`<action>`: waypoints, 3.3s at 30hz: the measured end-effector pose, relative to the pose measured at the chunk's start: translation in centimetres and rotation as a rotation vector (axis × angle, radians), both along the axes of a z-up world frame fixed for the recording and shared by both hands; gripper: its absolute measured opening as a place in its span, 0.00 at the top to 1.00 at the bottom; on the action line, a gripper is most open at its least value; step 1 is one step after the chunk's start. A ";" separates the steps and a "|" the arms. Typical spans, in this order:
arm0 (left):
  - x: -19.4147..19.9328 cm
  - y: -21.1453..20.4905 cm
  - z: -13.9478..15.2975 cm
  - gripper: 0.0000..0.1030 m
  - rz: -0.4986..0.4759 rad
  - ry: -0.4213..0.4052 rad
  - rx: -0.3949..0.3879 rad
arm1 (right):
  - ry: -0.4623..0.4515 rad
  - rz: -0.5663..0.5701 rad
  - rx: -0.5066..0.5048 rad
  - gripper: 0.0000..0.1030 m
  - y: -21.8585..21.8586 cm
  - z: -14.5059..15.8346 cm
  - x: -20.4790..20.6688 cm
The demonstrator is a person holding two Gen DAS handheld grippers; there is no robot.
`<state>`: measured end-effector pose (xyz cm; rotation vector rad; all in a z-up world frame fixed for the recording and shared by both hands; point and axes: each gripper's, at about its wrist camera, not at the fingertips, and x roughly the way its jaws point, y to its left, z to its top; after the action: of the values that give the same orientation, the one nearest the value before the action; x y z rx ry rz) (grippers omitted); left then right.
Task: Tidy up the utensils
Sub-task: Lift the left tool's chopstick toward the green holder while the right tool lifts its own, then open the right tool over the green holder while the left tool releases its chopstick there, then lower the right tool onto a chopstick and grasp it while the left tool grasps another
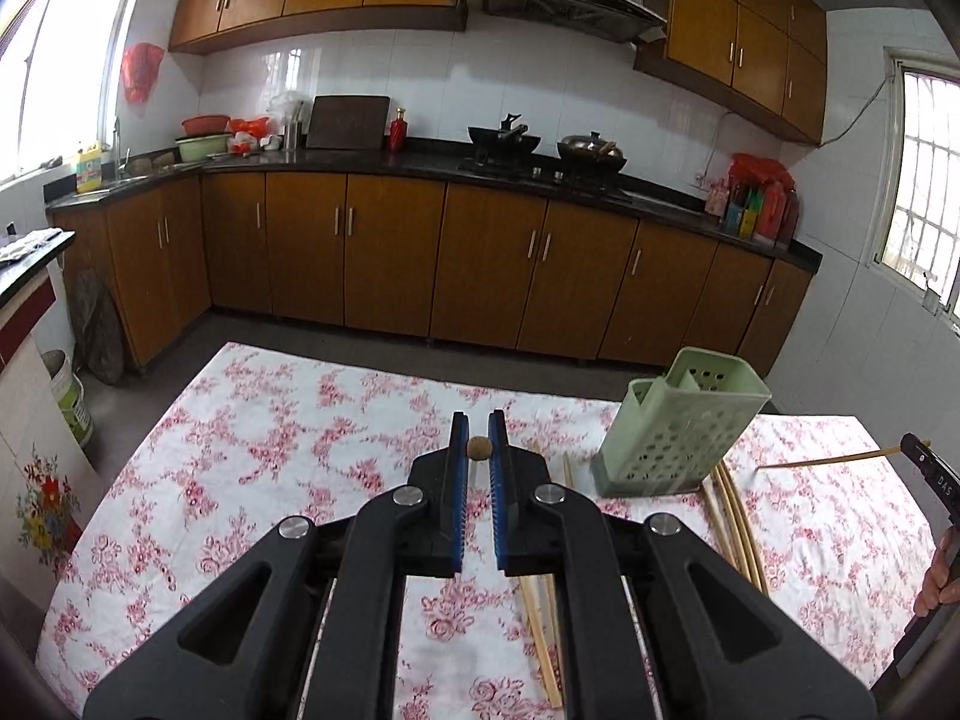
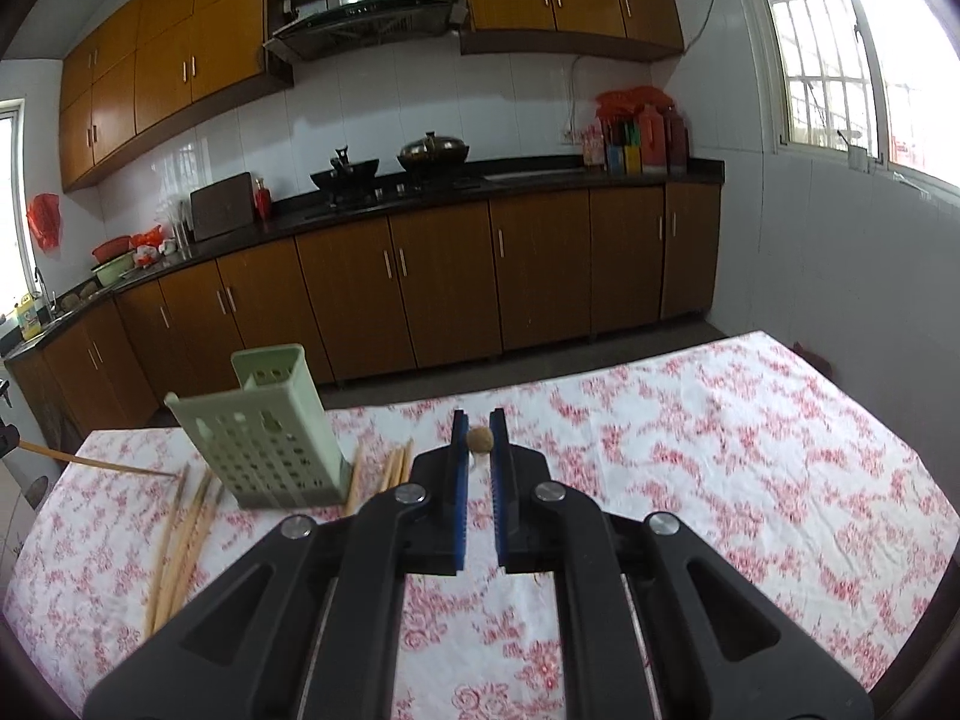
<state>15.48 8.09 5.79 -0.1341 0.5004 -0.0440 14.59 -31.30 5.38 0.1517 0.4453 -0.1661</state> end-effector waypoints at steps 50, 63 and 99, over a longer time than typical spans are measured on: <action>9.5 -9.9 8.1 0.93 -0.058 -0.166 -0.128 | -0.112 0.252 0.101 0.89 6.0 9.4 10.3; 5.4 -6.5 9.7 0.66 -0.033 -0.217 -0.128 | -0.122 0.103 0.109 0.73 1.1 8.4 4.7; -0.4 -2.5 -12.1 0.66 -0.036 0.303 -0.024 | 0.437 0.122 0.057 0.92 4.1 -14.7 4.9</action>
<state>15.08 5.61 -6.28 -0.1564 0.8055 -0.0650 19.48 -27.16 -9.29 0.1438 0.8933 -0.0649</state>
